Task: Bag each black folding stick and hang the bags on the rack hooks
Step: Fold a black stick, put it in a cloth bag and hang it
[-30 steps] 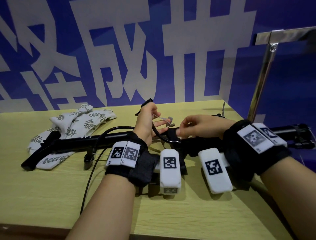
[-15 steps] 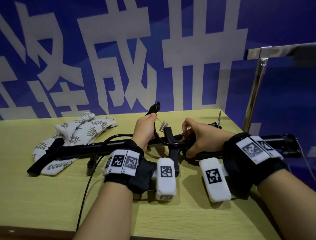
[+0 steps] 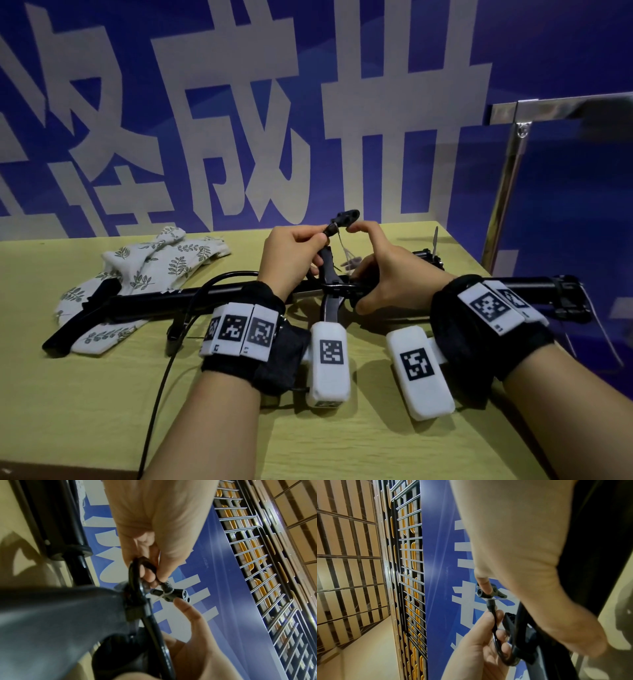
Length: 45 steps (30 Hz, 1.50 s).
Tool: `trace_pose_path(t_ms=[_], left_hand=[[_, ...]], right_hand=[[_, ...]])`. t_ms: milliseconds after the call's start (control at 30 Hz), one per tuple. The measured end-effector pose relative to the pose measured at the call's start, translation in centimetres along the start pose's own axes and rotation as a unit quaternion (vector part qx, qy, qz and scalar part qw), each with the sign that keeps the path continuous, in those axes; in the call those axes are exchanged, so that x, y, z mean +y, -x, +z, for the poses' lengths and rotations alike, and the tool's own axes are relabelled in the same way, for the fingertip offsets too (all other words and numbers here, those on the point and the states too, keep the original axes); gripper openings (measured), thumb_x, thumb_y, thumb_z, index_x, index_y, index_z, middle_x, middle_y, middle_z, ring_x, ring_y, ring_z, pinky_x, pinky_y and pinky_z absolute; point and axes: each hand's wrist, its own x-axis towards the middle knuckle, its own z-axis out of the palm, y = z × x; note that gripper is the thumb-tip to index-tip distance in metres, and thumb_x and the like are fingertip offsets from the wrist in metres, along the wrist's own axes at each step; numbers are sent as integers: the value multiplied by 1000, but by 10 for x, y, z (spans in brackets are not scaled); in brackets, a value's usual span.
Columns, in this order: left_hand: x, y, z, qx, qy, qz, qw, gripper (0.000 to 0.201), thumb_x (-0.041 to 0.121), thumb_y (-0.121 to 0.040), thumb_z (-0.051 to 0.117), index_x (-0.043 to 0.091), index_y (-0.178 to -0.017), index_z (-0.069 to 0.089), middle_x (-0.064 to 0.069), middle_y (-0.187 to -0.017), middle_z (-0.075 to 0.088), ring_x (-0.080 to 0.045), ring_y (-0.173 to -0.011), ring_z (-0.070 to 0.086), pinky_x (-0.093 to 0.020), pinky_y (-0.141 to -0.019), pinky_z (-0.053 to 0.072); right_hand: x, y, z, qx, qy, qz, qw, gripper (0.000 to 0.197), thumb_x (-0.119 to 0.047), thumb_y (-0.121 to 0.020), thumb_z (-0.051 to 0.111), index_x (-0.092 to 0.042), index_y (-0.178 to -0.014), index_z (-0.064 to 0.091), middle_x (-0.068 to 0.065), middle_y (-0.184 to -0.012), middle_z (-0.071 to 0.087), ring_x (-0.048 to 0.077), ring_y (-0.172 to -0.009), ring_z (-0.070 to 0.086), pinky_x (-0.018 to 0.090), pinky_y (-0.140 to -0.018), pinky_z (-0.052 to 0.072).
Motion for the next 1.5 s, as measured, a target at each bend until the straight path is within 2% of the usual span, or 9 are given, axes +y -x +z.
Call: trace_pose_path(t_ms=[500,667,833,1000,1133,1233,1333,1400,1500], left_hand=[[-5,1,7,-30,-88,3,996,7,13,-85,65,17,-80,65,-5,-82,71,-12,-62,62,-22,-57,49],[1,1,2,0,-3,-64,998,10,12,-92,54,12,-87,62,-8,-87,68,-17,-71,67,-22,-56,52],[12,0,-12,-6,70,-120,990,14,11,-94,50,13,-92,63,-5,-92,70,-20,-90,67,-35,-77,55],[23,-29,-56,35,-80,-120,989,11,13,-92,53,11,-96,64,-4,-101,64,-18,-89,61,-28,-64,49],[13,-50,-97,60,-205,-203,956,32,13,-90,58,-1,-118,57,-12,-114,59,-27,-102,58,-39,-78,49],[-6,-52,-113,-25,-439,-267,857,48,21,-96,52,-4,-136,42,-17,-141,43,-32,-130,41,-36,-103,35],[-29,-49,-118,-114,-550,-293,773,43,19,-101,39,-3,-138,39,-15,-145,39,-22,-120,45,-27,-93,36],[-43,-53,-125,-116,-567,-281,766,39,16,-102,35,-2,-135,44,-15,-141,44,-21,-112,47,-23,-79,38],[-70,-66,-133,-114,-561,-258,778,41,15,-103,29,-2,-140,37,-16,-145,39,-28,-131,41,-28,-104,37]], right_hand=[[-2,-3,6,-38,44,25,998,96,-14,-68,81,-18,-141,19,-2,-105,62,15,-95,62,30,-84,54],[-3,-3,7,-39,57,43,997,89,-18,-69,81,-13,-138,24,1,-112,63,16,-99,61,31,-86,53],[-4,-3,6,-34,38,58,997,86,-17,-70,80,-13,-137,26,3,-116,63,17,-98,60,27,-82,52],[-2,-6,4,-16,12,65,998,87,-14,-70,80,-11,-138,25,8,-115,63,21,-101,61,34,-89,53],[-2,-5,4,-12,13,68,998,85,-14,-71,79,-12,-138,27,8,-115,63,22,-102,60,35,-89,52],[-2,-3,4,-9,16,68,998,83,-15,-71,79,-12,-137,28,9,-114,63,22,-101,61,36,-88,53],[-2,-4,3,-12,21,71,997,83,-16,-71,79,-13,-137,28,8,-115,62,22,-101,60,37,-89,53],[-1,-5,3,-15,22,74,997,84,-16,-71,79,-13,-137,28,8,-114,62,22,-100,60,37,-89,53],[-1,-6,3,-15,23,81,996,84,-16,-71,79,-12,-137,27,8,-114,62,22,-99,60,37,-88,54]])
